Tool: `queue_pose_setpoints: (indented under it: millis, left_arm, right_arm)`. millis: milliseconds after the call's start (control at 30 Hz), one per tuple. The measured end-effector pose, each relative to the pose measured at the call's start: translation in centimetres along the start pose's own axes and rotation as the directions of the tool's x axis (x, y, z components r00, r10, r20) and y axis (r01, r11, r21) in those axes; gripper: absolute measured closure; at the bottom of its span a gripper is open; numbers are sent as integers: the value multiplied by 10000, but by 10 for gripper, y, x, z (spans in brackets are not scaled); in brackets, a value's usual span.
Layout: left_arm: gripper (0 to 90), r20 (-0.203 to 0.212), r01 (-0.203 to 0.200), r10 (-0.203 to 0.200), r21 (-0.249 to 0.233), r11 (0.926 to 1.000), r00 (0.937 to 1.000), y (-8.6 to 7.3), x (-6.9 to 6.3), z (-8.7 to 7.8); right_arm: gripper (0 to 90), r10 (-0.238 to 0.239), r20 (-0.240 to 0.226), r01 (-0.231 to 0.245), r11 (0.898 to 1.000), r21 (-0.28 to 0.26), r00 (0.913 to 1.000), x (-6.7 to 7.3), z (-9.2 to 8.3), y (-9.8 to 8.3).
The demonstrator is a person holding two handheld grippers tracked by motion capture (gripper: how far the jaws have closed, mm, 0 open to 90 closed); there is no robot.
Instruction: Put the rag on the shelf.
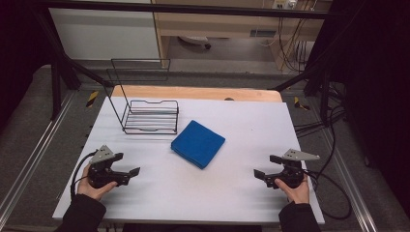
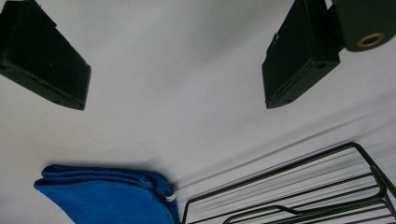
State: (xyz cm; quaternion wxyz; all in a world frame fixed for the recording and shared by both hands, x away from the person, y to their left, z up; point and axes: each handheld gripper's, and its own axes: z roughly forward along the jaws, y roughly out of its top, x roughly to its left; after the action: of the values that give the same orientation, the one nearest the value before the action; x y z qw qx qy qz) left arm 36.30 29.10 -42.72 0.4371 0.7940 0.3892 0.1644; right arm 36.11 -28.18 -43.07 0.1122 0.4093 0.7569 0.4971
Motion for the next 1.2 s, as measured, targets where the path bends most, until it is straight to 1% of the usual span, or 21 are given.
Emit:
queue_pose_setpoints:
  millis: [200, 267, 433, 567, 667, 767, 833, 867, 933, 967, 1067, 1200]
  left_arm:
    - [81, -90, -4, 4, 28, 10000, 10000, 0, -1, 0]
    - [81, -112, 5, -5, 4, 10000, 9999, 1, -2, 0]
    - [79, -190, -62, 64, 121, 9999, 9998, 3, -6, 2]
    - [76, -101, -152, 153, 142, 9998, 9998, 4, -8, 3]
    - [76, -103, -131, 133, 157, 9998, 9999, 4, -9, 4]
    - [76, -78, -145, 146, 166, 9998, 9999, 4, -10, 4]
    - [76, -74, -129, 130, 170, 9998, 9999, 4, -10, 5]
    - [76, -92, -116, 118, 172, 9998, 9999, 4, -10, 5]
    - [77, -87, -131, 133, 196, 9997, 9999, 4, -10, 5]
    - [77, -101, -115, 117, 198, 9997, 9999, 4, -10, 5]
    - [78, -102, -124, 126, 197, 9997, 9999, 4, -10, 5]
    - [79, -111, -67, 69, 179, 9998, 9999, 4, -10, 5]
  right_arm:
    - [7, 41, 14, -41, 10000, 56, 10000, -1, 1, -1]
    - [7, 49, -33, -49, 10000, 71, 10000, 0, 2, -1]
    - [7, 18, 30, -19, 9998, 180, 10000, 1, 3, -1]
    - [9, -15, 24, 15, 9999, 162, 10000, 4, 4, 1]
    - [12, -42, 24, 41, 9997, 247, 10000, 7, 7, 3]
    - [25, -119, 129, 115, 9994, 333, 9998, 12, 12, 6]
    - [32, -153, 111, 149, 9992, 359, 9998, 16, 16, 8]
    - [37, -249, 104, 245, 9990, 379, 9996, 17, 18, 9]
    - [44, -358, 135, 350, 9979, 538, 9993, 22, 23, 12]
    - [50, -352, 144, 343, 9978, 574, 9993, 26, 26, 13]
    - [62, -574, 184, 560, 9961, 687, 9982, 34, 34, 17]
    - [72, -689, 197, 670, 9944, 821, 9974, 43, 46, 22]
